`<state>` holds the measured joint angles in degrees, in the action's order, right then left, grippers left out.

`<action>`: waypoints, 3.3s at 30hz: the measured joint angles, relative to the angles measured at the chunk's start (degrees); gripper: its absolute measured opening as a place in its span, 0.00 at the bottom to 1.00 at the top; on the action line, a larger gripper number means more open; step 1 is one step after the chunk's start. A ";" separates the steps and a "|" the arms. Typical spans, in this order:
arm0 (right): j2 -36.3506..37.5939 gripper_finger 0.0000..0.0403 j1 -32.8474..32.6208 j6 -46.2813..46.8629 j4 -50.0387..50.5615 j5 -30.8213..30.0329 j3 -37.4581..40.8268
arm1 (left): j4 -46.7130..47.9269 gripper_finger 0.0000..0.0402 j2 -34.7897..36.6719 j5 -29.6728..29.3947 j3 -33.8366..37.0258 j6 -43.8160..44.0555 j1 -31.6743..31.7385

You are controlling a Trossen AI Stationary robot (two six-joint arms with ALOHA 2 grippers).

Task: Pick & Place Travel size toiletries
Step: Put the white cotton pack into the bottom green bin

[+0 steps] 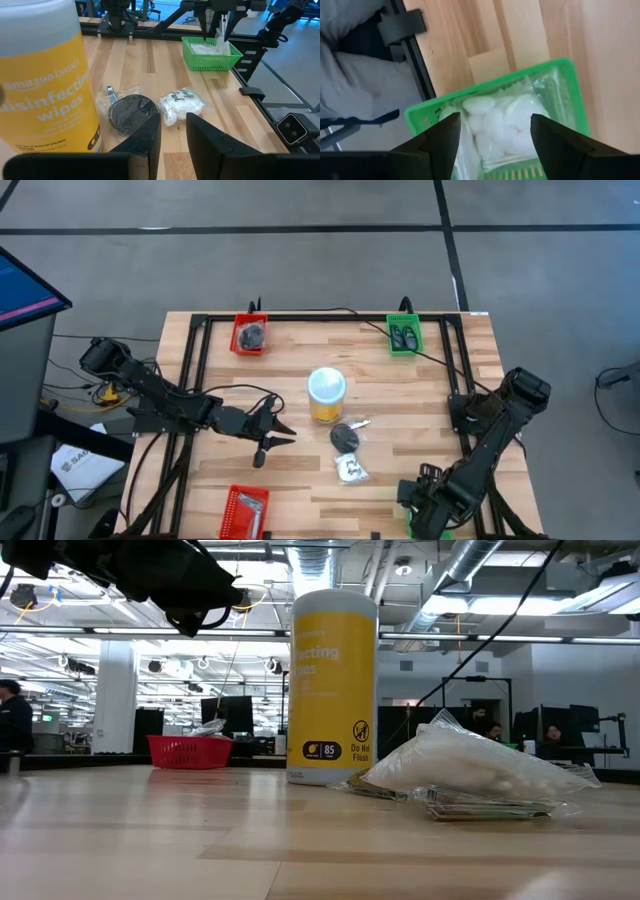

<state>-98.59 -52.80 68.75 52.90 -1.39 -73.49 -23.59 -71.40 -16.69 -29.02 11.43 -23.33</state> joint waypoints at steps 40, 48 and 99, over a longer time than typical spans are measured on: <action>-11.10 0.55 17.14 -25.85 -11.87 -8.01 -0.02 | -0.02 0.21 0.00 0.02 -0.02 -0.01 0.00; -11.50 0.55 17.75 -25.37 -11.98 -10.72 -0.04 | -0.02 0.21 0.00 0.00 -0.02 -0.01 0.00; -12.74 0.00 15.40 -23.25 3.93 -11.14 -6.74 | -0.02 0.21 0.00 0.02 -0.02 0.01 0.00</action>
<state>-111.33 -37.39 45.50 56.83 -12.52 -80.23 -23.62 -71.40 -16.67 -29.04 11.44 -23.33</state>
